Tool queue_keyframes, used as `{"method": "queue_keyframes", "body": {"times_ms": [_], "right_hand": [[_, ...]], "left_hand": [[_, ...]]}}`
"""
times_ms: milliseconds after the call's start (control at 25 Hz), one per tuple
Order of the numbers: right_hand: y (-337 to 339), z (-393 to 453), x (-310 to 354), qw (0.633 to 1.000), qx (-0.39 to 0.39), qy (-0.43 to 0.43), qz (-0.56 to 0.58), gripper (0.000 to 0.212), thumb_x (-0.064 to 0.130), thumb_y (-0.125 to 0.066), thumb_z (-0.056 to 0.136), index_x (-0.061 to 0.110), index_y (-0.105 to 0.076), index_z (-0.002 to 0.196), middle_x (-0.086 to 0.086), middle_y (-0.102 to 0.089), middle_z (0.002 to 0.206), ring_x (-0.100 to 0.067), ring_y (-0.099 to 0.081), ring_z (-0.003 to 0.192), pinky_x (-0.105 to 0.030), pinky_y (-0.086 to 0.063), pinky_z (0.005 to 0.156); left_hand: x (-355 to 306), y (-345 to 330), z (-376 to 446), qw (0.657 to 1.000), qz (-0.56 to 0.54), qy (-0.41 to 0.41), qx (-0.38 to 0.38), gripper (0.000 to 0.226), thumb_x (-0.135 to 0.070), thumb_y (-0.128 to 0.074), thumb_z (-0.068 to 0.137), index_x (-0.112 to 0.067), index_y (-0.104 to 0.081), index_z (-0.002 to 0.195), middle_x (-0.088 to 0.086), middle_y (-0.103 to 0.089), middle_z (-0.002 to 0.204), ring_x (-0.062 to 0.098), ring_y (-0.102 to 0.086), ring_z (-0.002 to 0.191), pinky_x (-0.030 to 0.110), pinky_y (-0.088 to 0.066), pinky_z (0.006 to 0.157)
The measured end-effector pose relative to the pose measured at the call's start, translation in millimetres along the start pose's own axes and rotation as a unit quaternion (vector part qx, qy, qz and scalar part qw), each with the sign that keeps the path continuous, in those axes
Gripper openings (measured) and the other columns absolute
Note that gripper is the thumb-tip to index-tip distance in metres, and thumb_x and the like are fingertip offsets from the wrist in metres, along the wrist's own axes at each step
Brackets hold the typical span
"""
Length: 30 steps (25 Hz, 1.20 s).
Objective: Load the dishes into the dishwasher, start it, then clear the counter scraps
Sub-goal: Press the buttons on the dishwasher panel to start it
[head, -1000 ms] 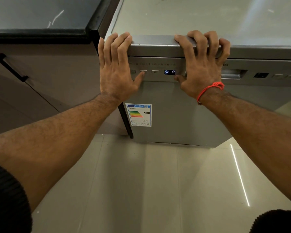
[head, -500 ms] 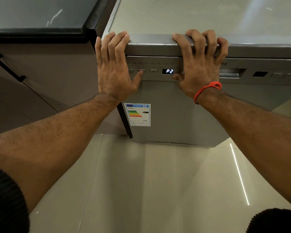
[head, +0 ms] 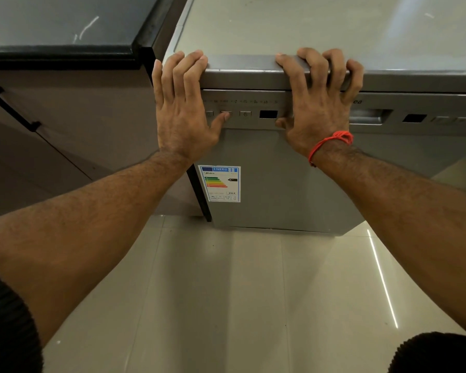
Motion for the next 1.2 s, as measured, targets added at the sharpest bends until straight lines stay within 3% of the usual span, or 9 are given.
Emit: {"method": "queue_keyframes", "body": {"times_ms": [840, 1200], "right_hand": [[1, -2, 8, 1.0, 0.011, -0.021, -0.017, 0.103, 0.037, -0.078, 0.06, 0.038, -0.023, 0.147, -0.003, -0.034, 0.149, -0.029, -0.024, 0.139, -0.056, -0.013, 0.116], [2, -2, 11, 0.999, 0.017, -0.029, -0.015, 0.103, 0.034, -0.079, 0.061, 0.038, -0.022, 0.147, 0.0, -0.023, 0.147, -0.03, -0.02, 0.14, -0.058, -0.009, 0.117]], "left_hand": [[-1, 2, 0, 0.999, -0.025, 0.022, -0.015, 0.082, -0.051, -0.078, 0.075, -0.006, -0.052, 0.138, 0.009, -0.052, 0.144, 0.032, -0.039, 0.141, 0.057, -0.018, 0.123], [0, 2, -2, 0.999, -0.029, 0.01, -0.012, 0.085, -0.052, -0.076, 0.078, -0.004, -0.048, 0.142, 0.011, -0.049, 0.148, 0.033, -0.037, 0.143, 0.059, -0.018, 0.123]]}}
Point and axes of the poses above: each hand's wrist, its own z-axis towards the middle knuckle, its own y-axis out of the back of the hand, x = y × z, the point moved 4 cm from there along z, towards the middle knuckle
